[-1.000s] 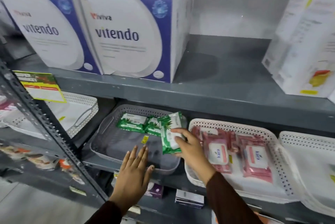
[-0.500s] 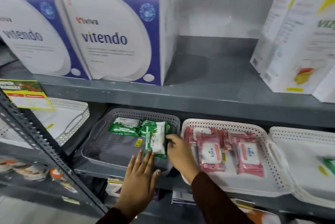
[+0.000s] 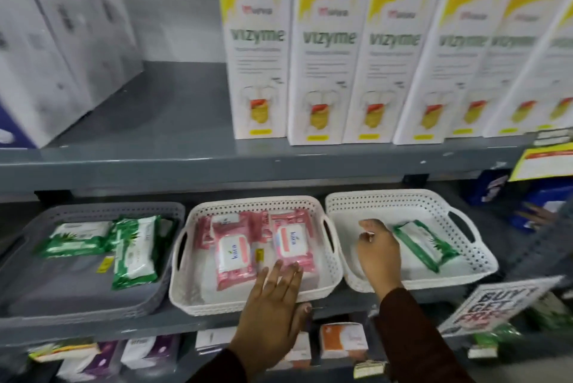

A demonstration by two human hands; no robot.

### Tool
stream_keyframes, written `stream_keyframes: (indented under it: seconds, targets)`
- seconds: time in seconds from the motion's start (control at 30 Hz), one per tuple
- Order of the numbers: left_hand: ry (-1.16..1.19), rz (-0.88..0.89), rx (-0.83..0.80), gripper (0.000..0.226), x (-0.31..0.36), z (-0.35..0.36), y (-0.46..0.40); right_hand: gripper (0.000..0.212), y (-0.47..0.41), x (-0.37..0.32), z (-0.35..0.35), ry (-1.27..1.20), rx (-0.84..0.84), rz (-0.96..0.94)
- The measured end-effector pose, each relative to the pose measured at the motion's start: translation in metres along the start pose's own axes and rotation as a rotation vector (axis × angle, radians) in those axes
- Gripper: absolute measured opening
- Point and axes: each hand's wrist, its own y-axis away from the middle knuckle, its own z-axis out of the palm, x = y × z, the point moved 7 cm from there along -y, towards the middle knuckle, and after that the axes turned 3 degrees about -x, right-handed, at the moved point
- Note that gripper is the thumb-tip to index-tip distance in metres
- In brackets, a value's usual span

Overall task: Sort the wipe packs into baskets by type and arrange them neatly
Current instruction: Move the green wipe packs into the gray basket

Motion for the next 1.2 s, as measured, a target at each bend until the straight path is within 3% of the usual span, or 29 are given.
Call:
stream_keyframes:
  seconds: [0.13, 0.2, 0.3, 0.5, 0.67, 0.77, 0.87, 1.03, 1.2]
  targets:
    - [-0.017, -0.001, 0.023, 0.062, 0.036, 0.006, -0.031, 0.036, -0.048, 0.058, -0.040, 0.342, -0.003, 0.108]
    - [-0.016, -0.015, 0.032, 0.063, 0.048, 0.006, -0.038, 0.050, -0.068, 0.083, -0.055, 0.501, -0.055, 0.239]
    - [-0.029, -0.037, 0.036, 0.064, 0.059, 0.005, -0.044, 0.067, -0.086, 0.112, -0.071, 0.502, -0.152, 0.382]
    - [-0.041, -0.024, 0.013, 0.064, 0.055, 0.009, -0.044, 0.077, -0.087, 0.117, -0.067, 0.648, -0.229, 0.439]
    - [-0.047, -0.065, 0.013, 0.060, 0.041, 0.009, -0.029, 0.063, -0.066, 0.099, -0.048, 0.366, -0.108, 0.240]
    - [-0.084, -0.119, 0.029, 0.063, 0.016, 0.003, -0.012, 0.064, -0.051, 0.064, -0.050, 0.288, 0.053, 0.047]
    - [-0.098, -0.188, 0.066, 0.062, -0.021, -0.004, 0.012, 0.067, -0.036, 0.020, -0.040, 0.165, 0.095, -0.091]
    - [-0.079, -0.354, 0.128, 0.064, -0.093, -0.026, 0.061, 0.068, 0.006, -0.067, 0.013, 0.003, -0.005, -0.299]
    - [-0.077, -0.510, 0.108, 0.065, -0.165, -0.052, 0.120, 0.071, 0.064, -0.139, 0.118, -0.019, -0.268, -0.429]
